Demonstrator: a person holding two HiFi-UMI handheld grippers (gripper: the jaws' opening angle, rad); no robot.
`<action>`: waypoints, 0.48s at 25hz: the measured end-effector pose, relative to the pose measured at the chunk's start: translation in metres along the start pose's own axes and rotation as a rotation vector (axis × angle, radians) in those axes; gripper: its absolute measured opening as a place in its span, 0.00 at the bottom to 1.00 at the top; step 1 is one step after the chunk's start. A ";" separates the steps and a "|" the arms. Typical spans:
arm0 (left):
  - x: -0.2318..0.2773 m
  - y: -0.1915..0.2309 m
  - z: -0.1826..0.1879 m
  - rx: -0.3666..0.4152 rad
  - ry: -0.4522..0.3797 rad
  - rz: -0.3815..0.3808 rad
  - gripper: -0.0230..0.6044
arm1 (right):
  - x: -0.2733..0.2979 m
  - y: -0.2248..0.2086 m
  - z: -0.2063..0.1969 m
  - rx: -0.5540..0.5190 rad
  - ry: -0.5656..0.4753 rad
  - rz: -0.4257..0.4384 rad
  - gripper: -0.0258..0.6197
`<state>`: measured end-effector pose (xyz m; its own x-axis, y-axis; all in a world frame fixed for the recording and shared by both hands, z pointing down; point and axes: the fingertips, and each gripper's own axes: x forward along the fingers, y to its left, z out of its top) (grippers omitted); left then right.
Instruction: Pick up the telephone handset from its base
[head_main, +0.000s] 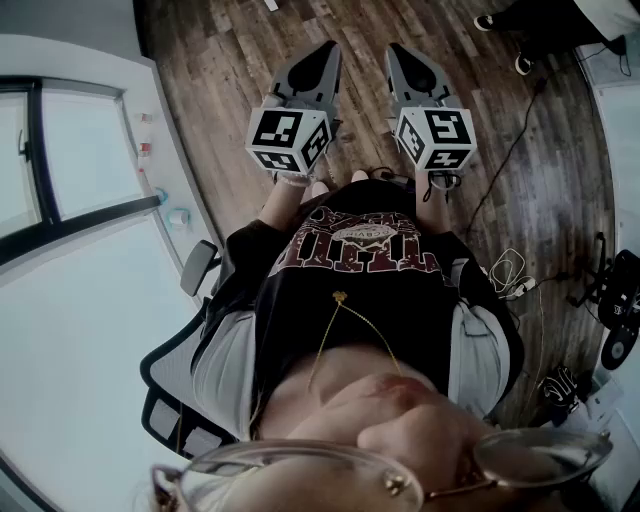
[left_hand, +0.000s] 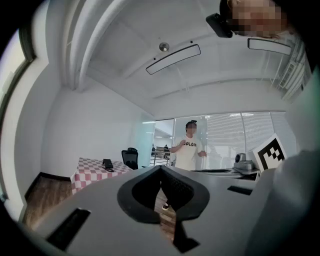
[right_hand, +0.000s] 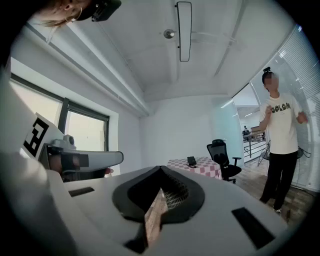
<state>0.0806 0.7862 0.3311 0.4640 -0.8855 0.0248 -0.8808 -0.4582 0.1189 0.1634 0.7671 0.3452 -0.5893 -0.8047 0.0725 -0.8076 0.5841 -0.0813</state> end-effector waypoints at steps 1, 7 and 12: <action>0.002 0.000 0.000 -0.002 0.000 -0.001 0.05 | 0.001 -0.001 0.000 0.001 -0.001 0.001 0.06; 0.010 -0.006 -0.001 0.002 0.004 -0.003 0.05 | 0.001 -0.010 0.002 0.010 -0.011 0.014 0.07; 0.017 -0.009 -0.002 0.006 0.000 0.004 0.05 | 0.001 -0.017 0.002 0.005 -0.011 0.022 0.06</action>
<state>0.0967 0.7759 0.3323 0.4607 -0.8872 0.0254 -0.8831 -0.4554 0.1130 0.1765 0.7557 0.3447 -0.6068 -0.7926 0.0595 -0.7941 0.6014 -0.0875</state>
